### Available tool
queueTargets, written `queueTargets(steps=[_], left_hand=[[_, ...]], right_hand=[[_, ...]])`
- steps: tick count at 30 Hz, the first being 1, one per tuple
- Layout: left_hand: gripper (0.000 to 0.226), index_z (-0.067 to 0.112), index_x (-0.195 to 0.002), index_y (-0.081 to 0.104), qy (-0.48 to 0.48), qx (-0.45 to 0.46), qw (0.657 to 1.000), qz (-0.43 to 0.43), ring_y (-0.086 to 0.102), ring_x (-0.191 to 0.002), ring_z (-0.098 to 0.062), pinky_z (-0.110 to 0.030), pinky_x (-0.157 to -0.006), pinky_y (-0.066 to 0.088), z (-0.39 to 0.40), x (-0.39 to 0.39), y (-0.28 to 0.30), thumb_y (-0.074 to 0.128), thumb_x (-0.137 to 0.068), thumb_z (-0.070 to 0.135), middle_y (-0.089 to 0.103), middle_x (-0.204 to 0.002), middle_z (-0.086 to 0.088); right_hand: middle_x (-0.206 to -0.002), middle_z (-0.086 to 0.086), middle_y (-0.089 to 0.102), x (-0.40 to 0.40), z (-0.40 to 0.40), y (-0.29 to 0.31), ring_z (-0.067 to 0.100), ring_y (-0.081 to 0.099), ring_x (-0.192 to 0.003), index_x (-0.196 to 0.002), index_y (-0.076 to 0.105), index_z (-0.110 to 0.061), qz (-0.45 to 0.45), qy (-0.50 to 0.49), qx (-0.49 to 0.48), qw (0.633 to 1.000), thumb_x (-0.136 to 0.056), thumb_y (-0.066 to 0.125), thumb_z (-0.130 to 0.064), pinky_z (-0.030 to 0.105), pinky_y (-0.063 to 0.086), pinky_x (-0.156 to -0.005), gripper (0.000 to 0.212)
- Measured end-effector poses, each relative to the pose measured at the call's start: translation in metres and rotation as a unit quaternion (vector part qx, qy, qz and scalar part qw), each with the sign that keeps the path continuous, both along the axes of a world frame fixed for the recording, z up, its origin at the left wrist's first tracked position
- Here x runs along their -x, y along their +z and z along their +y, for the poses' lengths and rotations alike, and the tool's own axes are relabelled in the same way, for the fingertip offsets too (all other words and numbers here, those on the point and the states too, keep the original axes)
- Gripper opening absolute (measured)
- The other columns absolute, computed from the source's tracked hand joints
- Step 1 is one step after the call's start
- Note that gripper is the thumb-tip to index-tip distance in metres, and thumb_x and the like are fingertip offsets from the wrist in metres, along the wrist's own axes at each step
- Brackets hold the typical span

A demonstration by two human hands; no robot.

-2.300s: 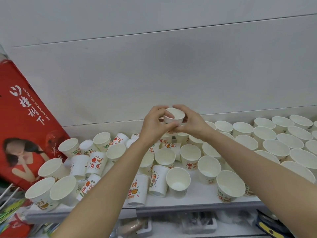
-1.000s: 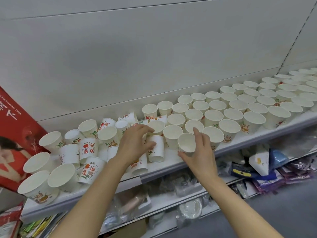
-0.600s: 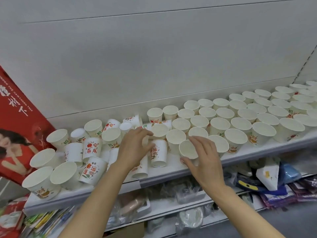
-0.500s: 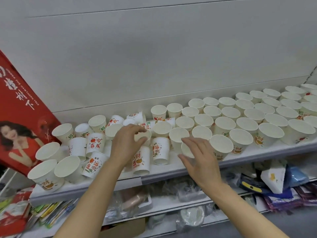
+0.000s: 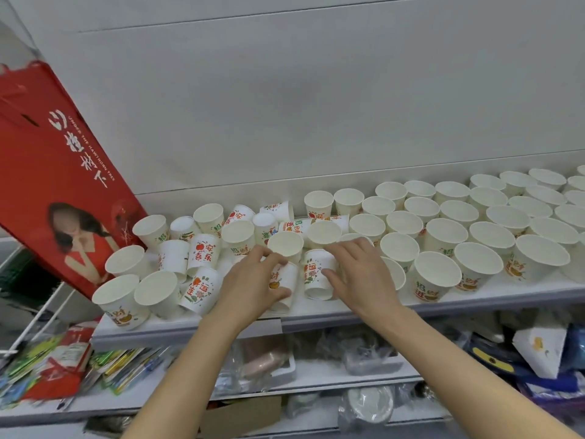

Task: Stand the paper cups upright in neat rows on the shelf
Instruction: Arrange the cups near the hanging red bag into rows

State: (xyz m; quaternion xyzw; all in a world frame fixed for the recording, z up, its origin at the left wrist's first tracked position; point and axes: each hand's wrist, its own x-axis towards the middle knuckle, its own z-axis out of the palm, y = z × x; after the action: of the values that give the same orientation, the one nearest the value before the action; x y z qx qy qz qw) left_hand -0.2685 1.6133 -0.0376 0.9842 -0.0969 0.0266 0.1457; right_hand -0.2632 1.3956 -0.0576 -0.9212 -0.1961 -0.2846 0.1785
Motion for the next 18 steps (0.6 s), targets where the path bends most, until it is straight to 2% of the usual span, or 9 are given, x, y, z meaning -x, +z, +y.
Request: queueTargets(steps=[4, 9, 11, 14, 18], left_hand=[[0.067, 0.035, -0.137, 0.039, -0.021, -0.04, 0.999, 0.007, 0.054, -0.117, -0.016, -0.032, -0.083, 0.048, -0.008, 0.0, 0.002, 0.067, -0.08, 0.055, 0.038, -0.142, 0.009], [0.075, 0.031, -0.139, 0.036, -0.039, -0.044, 0.998, 0.03, 0.054, -0.115, -0.021, -0.033, -0.085, 0.048, -0.009, -0.004, 0.001, 0.069, -0.078, 0.058, 0.033, -0.14, 0.004], [0.07, 0.026, -0.133, 0.04, -0.033, -0.036, 0.998, 0.034, 0.056, -0.11, -0.023, -0.034, -0.08, 0.048, -0.009, -0.008, 0.003, 0.07, -0.078, 0.057, 0.035, -0.136, 0.002], [0.049, 0.025, -0.112, 0.046, -0.043, -0.008, 0.999, 0.019, 0.057, -0.097, -0.02, -0.031, -0.068, 0.042, -0.007, -0.012, 0.009, 0.07, -0.08, 0.052, 0.047, -0.119, 0.005], [0.027, 0.032, -0.09, 0.048, -0.057, 0.056, 0.997, 0.017, 0.056, -0.082, -0.012, -0.031, -0.068, 0.043, 0.007, -0.012, 0.011, 0.069, -0.082, 0.046, 0.059, -0.091, 0.013]], right_hand=[[-0.098, 0.003, 0.066, 0.002, 0.004, -0.004, 0.026, 0.051, -0.091, -0.109, 0.065, -0.012, 0.003, -0.023, -0.006, 1.0, -0.075, 0.078, -0.024, 0.037, 0.048, -0.075, 0.038], [-0.099, 0.004, 0.069, -0.001, 0.022, 0.005, 0.03, 0.055, -0.092, -0.107, 0.067, -0.013, 0.064, -0.078, 0.043, 0.994, -0.076, 0.077, -0.03, 0.039, 0.048, -0.078, 0.037], [-0.102, 0.004, 0.068, -0.004, 0.026, 0.009, 0.029, 0.053, -0.096, -0.109, 0.067, -0.015, 0.093, -0.09, 0.069, 0.989, -0.079, 0.073, -0.034, 0.039, 0.044, -0.081, 0.036], [-0.111, 0.001, 0.065, -0.009, 0.03, 0.016, 0.025, 0.047, -0.103, -0.117, 0.062, -0.018, 0.13, -0.088, 0.115, 0.981, -0.085, 0.064, -0.041, 0.036, 0.038, -0.087, 0.039], [-0.117, 0.001, 0.061, -0.014, 0.035, 0.031, 0.024, 0.046, -0.107, -0.124, 0.057, -0.018, 0.159, -0.078, 0.177, 0.968, -0.089, 0.057, -0.045, 0.035, 0.037, -0.089, 0.044]])
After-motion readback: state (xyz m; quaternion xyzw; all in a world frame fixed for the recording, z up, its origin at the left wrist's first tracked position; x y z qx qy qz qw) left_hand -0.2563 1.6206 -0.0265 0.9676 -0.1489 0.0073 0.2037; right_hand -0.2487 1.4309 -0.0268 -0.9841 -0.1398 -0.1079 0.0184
